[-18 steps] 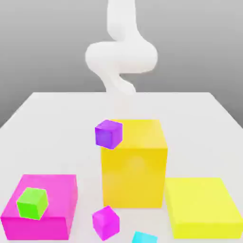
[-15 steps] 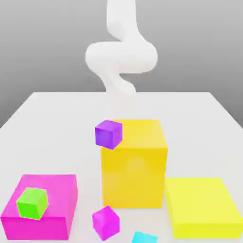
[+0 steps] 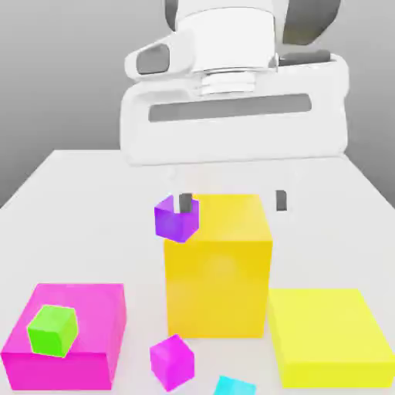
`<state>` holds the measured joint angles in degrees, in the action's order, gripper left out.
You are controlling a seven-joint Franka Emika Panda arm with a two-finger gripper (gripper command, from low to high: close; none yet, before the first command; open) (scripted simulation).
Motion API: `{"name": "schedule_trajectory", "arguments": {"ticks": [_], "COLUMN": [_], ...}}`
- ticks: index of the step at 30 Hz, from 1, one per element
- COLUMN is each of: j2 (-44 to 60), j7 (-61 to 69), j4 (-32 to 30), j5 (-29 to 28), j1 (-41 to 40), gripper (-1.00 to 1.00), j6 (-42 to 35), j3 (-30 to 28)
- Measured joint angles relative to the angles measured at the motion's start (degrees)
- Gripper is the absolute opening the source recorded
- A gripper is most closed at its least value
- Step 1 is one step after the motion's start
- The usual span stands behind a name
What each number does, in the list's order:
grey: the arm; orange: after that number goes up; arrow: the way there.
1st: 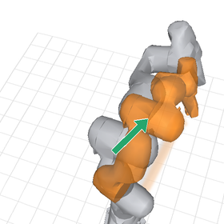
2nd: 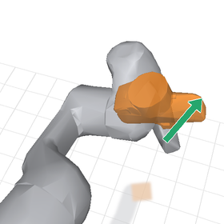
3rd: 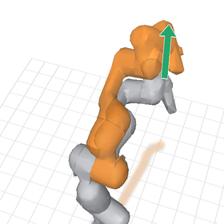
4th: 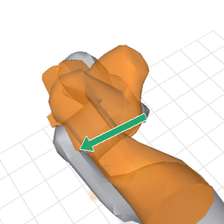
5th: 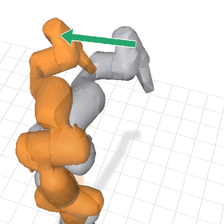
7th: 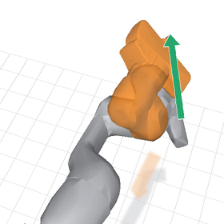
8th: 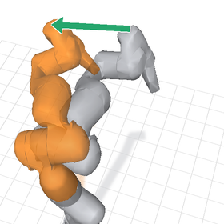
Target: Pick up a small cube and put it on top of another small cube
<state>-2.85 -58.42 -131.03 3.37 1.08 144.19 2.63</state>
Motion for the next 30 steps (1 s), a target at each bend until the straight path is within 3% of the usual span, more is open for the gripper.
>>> {"name": "schedule_trajectory", "arguments": {"ticks": [10, 15, 16, 23, 30], "j2": [20.66, 31.04, 32.17, 31.98, 20.32], "j7": [-9.73, -11.07, -11.10, -11.14, -9.96], "j4": [0.32, 1.97, 2.19, 2.15, 0.09], "j5": [-3.54, -4.20, -4.22, -4.24, -2.64], "j1": [2.71, 3.40, 3.44, 3.43, 0.47], "gripper": [0.00, 0.00, -1.00, -1.00, -1.00], "j6": [6.10, 13.12, 14.00, 13.89, 4.26], "j3": [-1.33, -1.94, -1.98, -1.96, -3.58]}}
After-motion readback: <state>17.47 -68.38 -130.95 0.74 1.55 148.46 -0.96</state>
